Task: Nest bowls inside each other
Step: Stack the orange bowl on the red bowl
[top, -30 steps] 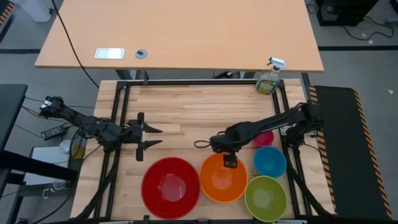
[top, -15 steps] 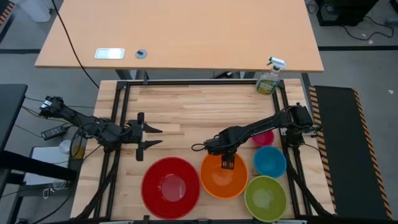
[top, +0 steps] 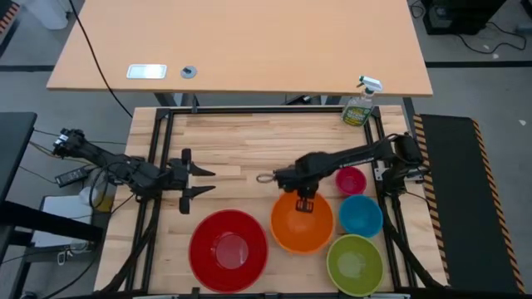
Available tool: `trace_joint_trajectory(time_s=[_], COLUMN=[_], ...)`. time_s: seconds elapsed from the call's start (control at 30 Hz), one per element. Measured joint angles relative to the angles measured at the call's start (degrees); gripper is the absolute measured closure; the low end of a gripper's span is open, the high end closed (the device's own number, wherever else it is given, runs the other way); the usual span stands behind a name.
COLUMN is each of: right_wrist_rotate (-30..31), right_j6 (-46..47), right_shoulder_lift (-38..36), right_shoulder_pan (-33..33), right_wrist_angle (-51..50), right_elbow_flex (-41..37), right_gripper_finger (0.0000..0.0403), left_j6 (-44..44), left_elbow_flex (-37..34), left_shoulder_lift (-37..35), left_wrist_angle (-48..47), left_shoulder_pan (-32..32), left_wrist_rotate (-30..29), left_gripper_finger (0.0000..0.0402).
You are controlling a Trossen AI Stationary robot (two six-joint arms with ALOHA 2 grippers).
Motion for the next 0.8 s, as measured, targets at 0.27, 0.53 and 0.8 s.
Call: trace_joint_trajectory(time_s=[0.27,0.53,0.8], right_wrist_rotate=[-4.53,-13.16,-16.66], right_j6=[-3.71,-6.53,-4.21], right_shoulder_lift=[-3.08,-3.27,-1.78], right_shoulder_pan=[-3.28,-3.9,0.08], right_wrist_angle=[-5.02,-6.2,14.35], right_elbow_flex=[11.65,22.61,23.41], right_gripper_finger=[0.0368,0.0381,0.0376], left_j6=[-0.05,-0.41,-0.08], left_elbow_flex=[0.0,0.0,0.0], left_shoulder_lift=[-5.43,-7.02,-7.46], left_wrist_angle=[-0.27,-0.99,-0.88], left_shoulder_pan=[0.0,0.0,0.0], left_wrist_rotate=[0.01,0.54,0.57], left_gripper_finger=[0.0214,0.0214,0.0214])
